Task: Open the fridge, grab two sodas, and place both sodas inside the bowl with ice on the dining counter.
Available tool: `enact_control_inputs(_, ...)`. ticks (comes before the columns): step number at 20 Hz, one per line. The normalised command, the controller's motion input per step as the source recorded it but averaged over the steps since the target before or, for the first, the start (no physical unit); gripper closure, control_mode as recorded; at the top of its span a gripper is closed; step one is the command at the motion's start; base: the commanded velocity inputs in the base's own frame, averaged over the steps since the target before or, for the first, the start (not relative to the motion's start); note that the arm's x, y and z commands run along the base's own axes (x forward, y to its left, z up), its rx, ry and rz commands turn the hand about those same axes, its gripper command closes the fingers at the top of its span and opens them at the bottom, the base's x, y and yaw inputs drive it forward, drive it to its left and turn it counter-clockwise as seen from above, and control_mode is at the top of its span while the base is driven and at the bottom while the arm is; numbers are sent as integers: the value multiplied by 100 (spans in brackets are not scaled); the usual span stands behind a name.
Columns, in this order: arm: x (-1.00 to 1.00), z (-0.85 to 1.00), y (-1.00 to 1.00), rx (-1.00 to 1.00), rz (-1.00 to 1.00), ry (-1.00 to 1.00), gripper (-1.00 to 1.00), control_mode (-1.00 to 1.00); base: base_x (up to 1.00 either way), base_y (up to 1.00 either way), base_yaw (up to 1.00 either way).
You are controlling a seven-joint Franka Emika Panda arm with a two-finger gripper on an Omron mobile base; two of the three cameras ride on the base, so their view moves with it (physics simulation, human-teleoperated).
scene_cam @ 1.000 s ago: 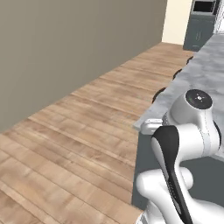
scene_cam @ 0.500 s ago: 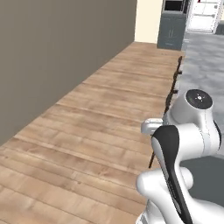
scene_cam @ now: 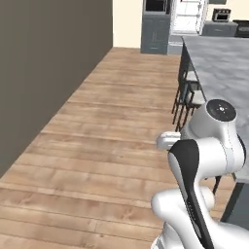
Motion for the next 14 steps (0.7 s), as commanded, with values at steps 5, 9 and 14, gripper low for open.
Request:
enact_control_inputs(5, 0, 0, 0, 0, 0, 0, -100, 100, 100, 80, -41)
enact_control_inputs(9, 0, 0, 0, 0, 0, 0, -100, 100, 100, 80, -40)
enact_control_inputs(14, 0, 0, 0, 0, 0, 0, -100, 100, 100, 80, -39)
